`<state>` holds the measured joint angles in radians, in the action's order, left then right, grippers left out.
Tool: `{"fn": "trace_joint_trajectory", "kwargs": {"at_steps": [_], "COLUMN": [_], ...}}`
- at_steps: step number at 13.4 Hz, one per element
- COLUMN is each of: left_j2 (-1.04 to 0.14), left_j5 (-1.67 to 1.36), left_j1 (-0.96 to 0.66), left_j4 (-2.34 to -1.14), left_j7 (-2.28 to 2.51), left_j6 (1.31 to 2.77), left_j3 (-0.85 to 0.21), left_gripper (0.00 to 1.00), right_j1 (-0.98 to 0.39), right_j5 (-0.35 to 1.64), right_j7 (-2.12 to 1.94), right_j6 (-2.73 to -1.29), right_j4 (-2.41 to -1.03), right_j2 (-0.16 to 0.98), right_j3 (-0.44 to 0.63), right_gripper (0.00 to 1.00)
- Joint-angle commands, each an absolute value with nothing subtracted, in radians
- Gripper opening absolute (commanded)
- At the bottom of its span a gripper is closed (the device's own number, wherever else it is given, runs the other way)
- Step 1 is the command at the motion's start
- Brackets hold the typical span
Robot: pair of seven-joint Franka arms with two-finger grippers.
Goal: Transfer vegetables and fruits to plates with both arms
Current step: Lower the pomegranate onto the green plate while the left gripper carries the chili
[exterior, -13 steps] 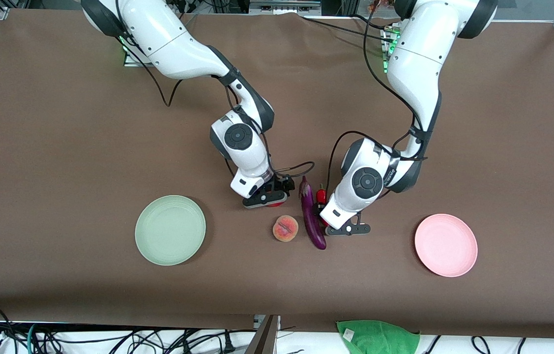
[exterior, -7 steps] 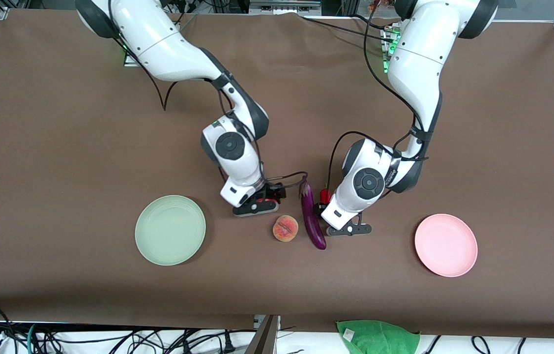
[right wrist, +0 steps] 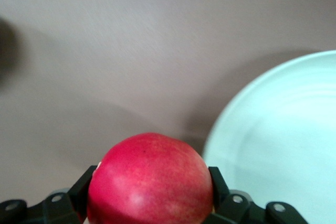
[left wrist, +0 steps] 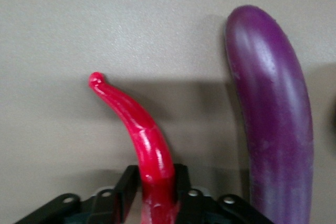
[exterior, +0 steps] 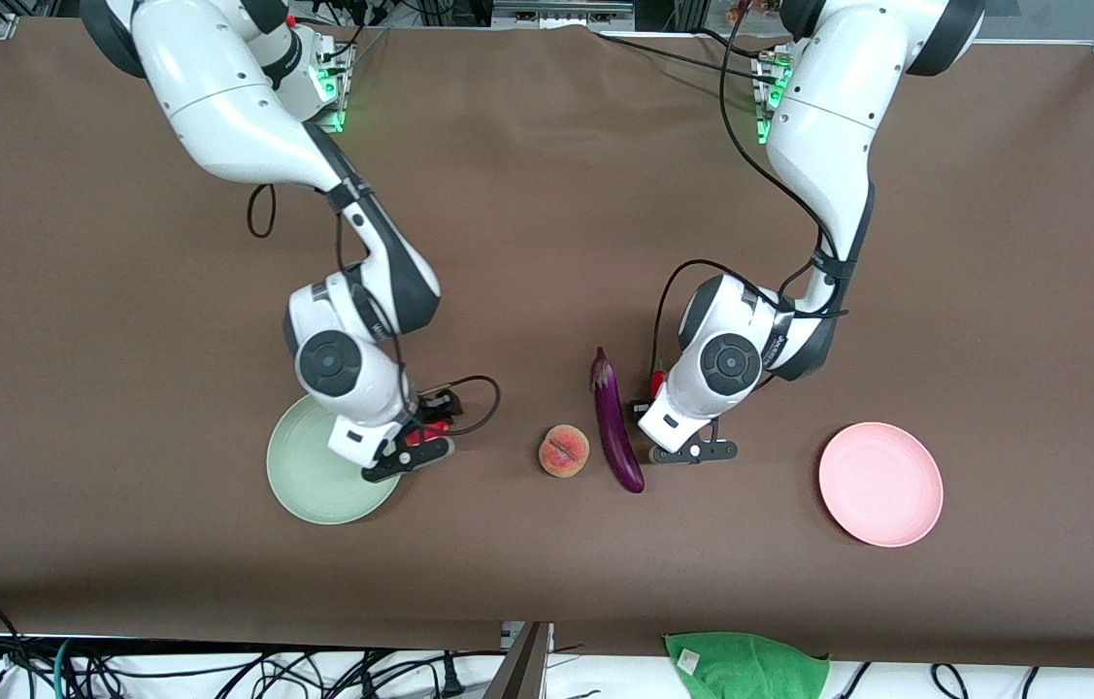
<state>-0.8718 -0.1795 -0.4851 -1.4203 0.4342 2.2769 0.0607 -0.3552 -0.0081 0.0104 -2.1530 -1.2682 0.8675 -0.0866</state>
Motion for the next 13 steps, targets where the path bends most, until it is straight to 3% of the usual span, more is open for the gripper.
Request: {"fn": "trace_joint_trajectory", "kwargs": {"at_steps": [1, 2, 3, 5, 6, 13], "left_j2": [-0.850, -0.833, -0.831, -0.830, -0.830, -0.844], "left_j5": [-0.207, -0.206, -0.204, -0.193, -0.193, -0.209], "left_j1": [-0.448, -0.418, -0.384, -0.321, -0.292, -0.120], "left_j4": [-1.418, -1.402, -1.366, -1.284, -1.263, -1.261], "left_j7": [0.396, 0.371, 0.315, 0.179, 0.122, -0.245], "left_j6": [2.238, 2.202, 2.150, 2.035, 2.010, 2.022], "left_j3": [0.058, 0.060, 0.060, 0.069, 0.072, 0.135], "left_gripper": [0.00, 0.00, 0.00, 0.00, 0.00, 0.00], "right_j1": [-0.309, -0.279, -0.266, -0.265, -0.271, -0.359], "right_j5": [-0.017, -0.011, -0.008, -0.005, -0.005, 0.018], "right_j7": [-0.179, -0.237, -0.254, -0.235, -0.224, 0.149], "right_j6": [-2.089, -2.095, -2.097, -2.098, -2.097, -2.101], "right_j4": [-1.239, -1.241, -1.244, -1.246, -1.246, -1.235], "right_j2": [0.856, 0.859, 0.862, 0.867, 0.867, 0.859], "right_j3": [-0.072, -0.072, -0.072, -0.074, -0.075, -0.115], "right_gripper": [0.19, 0.21, 0.38, 0.93, 0.99, 0.99]}}
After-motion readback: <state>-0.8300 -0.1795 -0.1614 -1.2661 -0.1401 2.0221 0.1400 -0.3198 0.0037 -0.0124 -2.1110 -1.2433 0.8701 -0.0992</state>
